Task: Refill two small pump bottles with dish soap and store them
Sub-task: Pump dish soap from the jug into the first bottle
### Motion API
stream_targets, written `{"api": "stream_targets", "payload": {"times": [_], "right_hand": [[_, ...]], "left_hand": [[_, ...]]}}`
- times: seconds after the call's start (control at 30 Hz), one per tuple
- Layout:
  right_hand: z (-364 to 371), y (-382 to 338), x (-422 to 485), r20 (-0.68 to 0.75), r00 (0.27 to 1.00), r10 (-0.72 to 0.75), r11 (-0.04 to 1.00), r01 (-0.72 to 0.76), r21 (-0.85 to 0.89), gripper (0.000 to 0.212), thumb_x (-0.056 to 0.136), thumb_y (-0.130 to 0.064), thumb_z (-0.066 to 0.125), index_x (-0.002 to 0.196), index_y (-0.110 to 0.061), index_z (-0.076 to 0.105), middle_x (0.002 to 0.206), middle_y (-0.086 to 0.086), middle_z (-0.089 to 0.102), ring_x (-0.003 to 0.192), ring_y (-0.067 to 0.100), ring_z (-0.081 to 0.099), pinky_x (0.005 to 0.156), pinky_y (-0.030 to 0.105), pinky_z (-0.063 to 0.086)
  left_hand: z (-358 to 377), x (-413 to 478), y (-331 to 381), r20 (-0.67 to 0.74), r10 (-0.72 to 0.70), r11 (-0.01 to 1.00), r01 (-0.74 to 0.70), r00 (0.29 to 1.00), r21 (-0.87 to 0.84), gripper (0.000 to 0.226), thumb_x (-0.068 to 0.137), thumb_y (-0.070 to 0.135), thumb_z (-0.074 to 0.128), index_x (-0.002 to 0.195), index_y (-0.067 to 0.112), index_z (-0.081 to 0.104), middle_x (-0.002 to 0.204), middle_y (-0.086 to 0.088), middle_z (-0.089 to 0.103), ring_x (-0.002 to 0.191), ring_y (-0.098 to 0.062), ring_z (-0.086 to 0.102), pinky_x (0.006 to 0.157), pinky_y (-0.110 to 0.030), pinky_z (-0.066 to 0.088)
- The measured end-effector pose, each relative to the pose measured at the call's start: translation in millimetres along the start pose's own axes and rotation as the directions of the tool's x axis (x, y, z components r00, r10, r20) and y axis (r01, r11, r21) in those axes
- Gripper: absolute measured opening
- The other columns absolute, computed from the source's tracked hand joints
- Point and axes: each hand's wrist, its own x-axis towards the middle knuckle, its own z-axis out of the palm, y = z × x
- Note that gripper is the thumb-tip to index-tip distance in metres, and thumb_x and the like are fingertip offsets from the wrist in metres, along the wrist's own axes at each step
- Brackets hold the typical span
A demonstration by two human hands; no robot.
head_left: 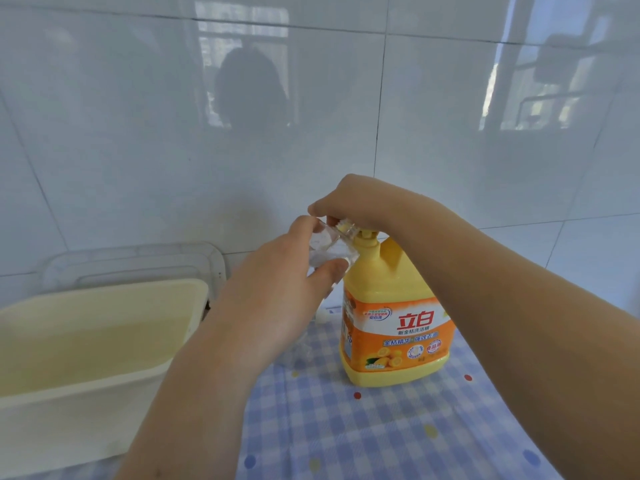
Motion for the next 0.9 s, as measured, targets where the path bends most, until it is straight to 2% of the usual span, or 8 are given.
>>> {"api": "stream_targets", "payload": {"times": [0.13, 0.23, 0.5, 0.77, 0.9], "right_hand": [[-5, -3, 2, -0.035, 0.999, 0.006, 1.0, -0.006, 0.023, 0.027, 0.089, -0.032, 0.056, 0.085, -0.008, 0.068, 0.068, 0.004, 0.064, 0.039, 0.016, 0.057, 0.045, 0.02, 0.042], [-9, -5, 3, -0.056, 0.998, -0.002, 1.0, 0.003, 0.003, 0.027, 0.089, -0.031, 0.055, 0.08, -0.008, 0.067, 0.07, 0.006, 0.068, 0.027, 0.012, 0.055, 0.043, 0.019, 0.043], [-10, -7, -3, 0.069, 0.997, 0.045, 0.999, -0.046, 0.011, 0.032, 0.094, -0.038, 0.053, 0.085, -0.007, 0.058, 0.068, 0.008, 0.064, 0.051, 0.025, 0.059, 0.051, 0.027, 0.047], [-9, -6, -5, 0.088, 0.994, 0.058, 0.998, -0.058, -0.006, 0.033, 0.096, -0.04, 0.05, 0.094, -0.007, 0.057, 0.078, 0.01, 0.062, 0.059, 0.026, 0.058, 0.055, 0.029, 0.046], [-8, -7, -6, 0.089, 0.994, 0.06, 0.998, -0.06, -0.006, 0.034, 0.097, -0.039, 0.049, 0.093, -0.007, 0.057, 0.075, 0.01, 0.06, 0.058, 0.025, 0.056, 0.055, 0.028, 0.046]], "left_hand": [[-1, -1, 3, -0.032, 0.022, 1.0, -0.022, 0.999, -0.008, 0.043, 0.09, 0.051, 0.053, 0.128, 0.038, 0.039, 0.111, 0.014, 0.064, 0.097, -0.01, 0.064, 0.081, -0.032, 0.049], [-2, -1, 4, -0.055, 0.031, 0.999, -0.032, 0.998, -0.002, 0.046, 0.09, 0.052, 0.053, 0.131, 0.038, 0.038, 0.116, 0.014, 0.061, 0.099, -0.01, 0.063, 0.078, -0.028, 0.046], [-1, 0, 2, -0.041, 0.034, 0.999, -0.034, 0.999, 0.001, 0.046, 0.091, 0.054, 0.051, 0.132, 0.038, 0.036, 0.116, 0.014, 0.062, 0.099, -0.01, 0.064, 0.081, -0.031, 0.049], [2, 1, 1, -0.031, 0.028, 0.999, -0.028, 0.999, 0.021, 0.044, 0.091, 0.053, 0.051, 0.13, 0.038, 0.036, 0.112, 0.013, 0.066, 0.101, -0.009, 0.062, 0.078, -0.027, 0.045], [2, 2, 0, -0.02, 0.019, 0.999, -0.019, 1.0, 0.026, 0.044, 0.09, 0.054, 0.051, 0.129, 0.04, 0.035, 0.114, 0.014, 0.066, 0.103, -0.009, 0.062, 0.078, -0.026, 0.045]]}}
